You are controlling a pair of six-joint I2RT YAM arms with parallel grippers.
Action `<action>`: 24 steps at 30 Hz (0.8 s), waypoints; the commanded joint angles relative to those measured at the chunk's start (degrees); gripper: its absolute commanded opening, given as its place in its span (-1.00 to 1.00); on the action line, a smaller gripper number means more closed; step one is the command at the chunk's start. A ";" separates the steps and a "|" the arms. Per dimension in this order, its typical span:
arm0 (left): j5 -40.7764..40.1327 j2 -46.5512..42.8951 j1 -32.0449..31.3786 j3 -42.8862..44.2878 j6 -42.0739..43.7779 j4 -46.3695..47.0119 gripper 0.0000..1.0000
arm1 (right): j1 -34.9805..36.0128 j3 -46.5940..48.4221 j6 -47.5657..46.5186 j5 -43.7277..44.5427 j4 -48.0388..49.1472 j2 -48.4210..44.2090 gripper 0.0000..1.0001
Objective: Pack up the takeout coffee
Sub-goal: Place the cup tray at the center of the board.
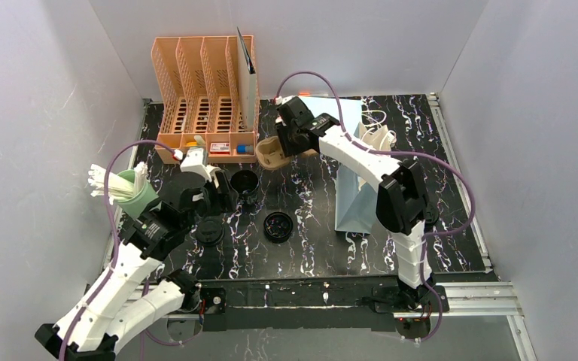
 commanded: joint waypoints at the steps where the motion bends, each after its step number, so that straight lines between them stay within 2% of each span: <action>1: 3.16 3.17 0.23 -1.28 -2.58 3.65 0.14 | 0.30 -5.09 1.67 -1.64 1.43 -6.66 -0.16; 5: 6.74 7.90 0.97 -0.72 -2.63 9.87 0.13 | 0.30 -7.35 1.77 -3.17 2.53 -9.22 -0.15; 8: 13.88 12.15 4.63 -0.49 -3.49 17.04 0.12 | 0.30 -7.83 1.85 -3.25 2.52 -9.68 -0.16; 11: 25.90 18.66 13.09 -0.54 -6.11 23.49 0.02 | 0.30 -7.59 2.71 -2.55 2.13 -9.60 -0.16; 13: 34.98 22.05 20.08 -1.86 -9.15 31.08 -0.02 | 0.30 -7.86 3.18 -2.42 2.54 -9.75 -0.16; 16: 43.87 26.08 25.50 -3.42 -13.08 40.14 -0.06 | 0.08 -8.01 4.18 -2.97 3.43 -9.77 -0.16; 21: 48.75 29.56 26.66 -6.65 -19.25 51.98 -0.20 | -0.59 -7.47 6.55 -2.96 4.81 -9.21 -0.17; 24: 48.85 30.86 26.77 -6.95 -19.58 53.19 -0.25 | -1.15 -7.47 8.33 -4.00 6.20 -8.71 -0.17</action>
